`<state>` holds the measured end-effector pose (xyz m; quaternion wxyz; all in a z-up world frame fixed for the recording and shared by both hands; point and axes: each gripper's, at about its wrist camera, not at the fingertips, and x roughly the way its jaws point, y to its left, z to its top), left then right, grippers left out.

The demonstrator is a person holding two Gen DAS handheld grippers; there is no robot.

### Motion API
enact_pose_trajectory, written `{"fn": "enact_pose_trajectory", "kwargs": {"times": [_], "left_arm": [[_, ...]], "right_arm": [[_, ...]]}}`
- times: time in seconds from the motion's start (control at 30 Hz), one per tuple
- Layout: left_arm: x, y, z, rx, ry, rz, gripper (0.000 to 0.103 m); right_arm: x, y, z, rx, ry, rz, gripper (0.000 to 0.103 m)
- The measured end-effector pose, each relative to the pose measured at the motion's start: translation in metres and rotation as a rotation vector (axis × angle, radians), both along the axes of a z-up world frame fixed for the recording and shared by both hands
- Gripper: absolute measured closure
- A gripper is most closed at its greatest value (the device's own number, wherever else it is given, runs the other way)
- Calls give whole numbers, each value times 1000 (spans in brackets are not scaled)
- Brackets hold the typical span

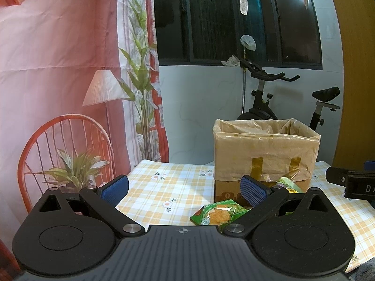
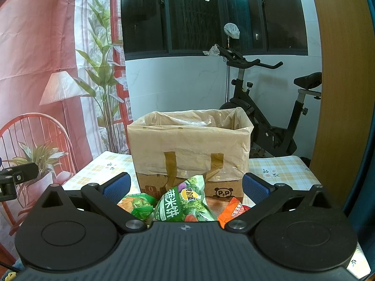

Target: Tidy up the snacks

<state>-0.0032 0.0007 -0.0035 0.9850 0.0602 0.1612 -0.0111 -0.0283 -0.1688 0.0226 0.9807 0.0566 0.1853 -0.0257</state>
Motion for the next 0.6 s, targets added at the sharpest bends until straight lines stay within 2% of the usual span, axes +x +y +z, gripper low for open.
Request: {"fn": "enact_pose_trajectory", "kwargs": {"times": [0.6], "left_arm": [[-1,-1,-3,-9,13,3,1]], "right_arm": [[1,0,-1,1,2,0,0]]}}
